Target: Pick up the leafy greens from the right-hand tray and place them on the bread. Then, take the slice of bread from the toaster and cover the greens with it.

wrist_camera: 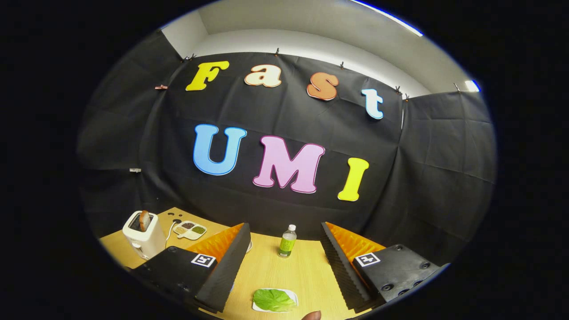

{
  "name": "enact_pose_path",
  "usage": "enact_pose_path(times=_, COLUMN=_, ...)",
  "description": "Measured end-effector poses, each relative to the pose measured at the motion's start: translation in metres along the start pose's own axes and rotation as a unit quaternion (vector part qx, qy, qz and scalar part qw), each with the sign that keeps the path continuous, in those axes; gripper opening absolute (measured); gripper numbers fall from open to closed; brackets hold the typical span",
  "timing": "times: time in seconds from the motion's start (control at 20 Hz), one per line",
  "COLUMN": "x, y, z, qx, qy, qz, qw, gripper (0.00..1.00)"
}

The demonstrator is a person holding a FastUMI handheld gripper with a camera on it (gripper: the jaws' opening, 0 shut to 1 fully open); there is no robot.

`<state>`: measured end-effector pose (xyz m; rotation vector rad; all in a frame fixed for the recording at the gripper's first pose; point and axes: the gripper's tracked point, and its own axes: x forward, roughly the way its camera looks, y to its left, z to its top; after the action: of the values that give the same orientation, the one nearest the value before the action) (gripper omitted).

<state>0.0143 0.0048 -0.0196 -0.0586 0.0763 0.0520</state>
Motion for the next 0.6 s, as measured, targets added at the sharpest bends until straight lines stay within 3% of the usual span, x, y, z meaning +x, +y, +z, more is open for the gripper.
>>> enact_pose_path(times=0.3, x=0.028, y=0.008, z=-0.090, qx=-0.043, qy=0.107, qz=0.104, qw=0.988, gripper=0.97)
enact_pose_path(times=0.6, x=0.040, y=0.015, z=-0.212, qx=-0.085, qy=0.228, qz=0.183, qw=0.953, gripper=0.95)
